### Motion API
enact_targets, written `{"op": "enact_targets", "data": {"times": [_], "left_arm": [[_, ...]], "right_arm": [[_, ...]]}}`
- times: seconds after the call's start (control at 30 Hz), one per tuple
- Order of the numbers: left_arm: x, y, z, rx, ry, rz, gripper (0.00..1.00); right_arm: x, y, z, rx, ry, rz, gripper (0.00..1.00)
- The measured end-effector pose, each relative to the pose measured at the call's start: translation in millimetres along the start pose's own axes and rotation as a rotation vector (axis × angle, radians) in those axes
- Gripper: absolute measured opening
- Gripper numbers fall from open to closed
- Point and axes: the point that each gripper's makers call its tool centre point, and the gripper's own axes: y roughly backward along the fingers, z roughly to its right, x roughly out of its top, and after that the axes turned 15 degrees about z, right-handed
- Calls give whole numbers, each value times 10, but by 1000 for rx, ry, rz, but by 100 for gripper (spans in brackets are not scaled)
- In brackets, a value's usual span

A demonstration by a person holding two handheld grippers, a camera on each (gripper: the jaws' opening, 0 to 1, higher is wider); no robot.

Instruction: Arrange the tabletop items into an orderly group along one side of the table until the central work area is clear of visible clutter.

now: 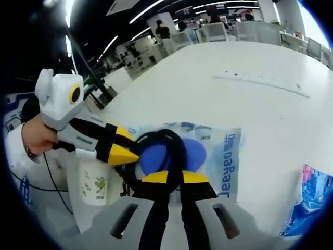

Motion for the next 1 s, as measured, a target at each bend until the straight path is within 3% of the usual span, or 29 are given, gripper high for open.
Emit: {"op": "enact_targets", "data": {"times": [0.37, 0.7, 1.0], "left_arm": [[8, 14, -32, 11, 25, -5, 9], [37, 47, -74, 33, 129, 16, 4], [73, 114, -30, 25, 153, 25, 3]], "right_arm": [[14, 9, -12, -4, -54, 4, 1], [108, 64, -84, 19, -105, 28, 0], [198, 131, -166, 44, -124, 47, 0]]}}
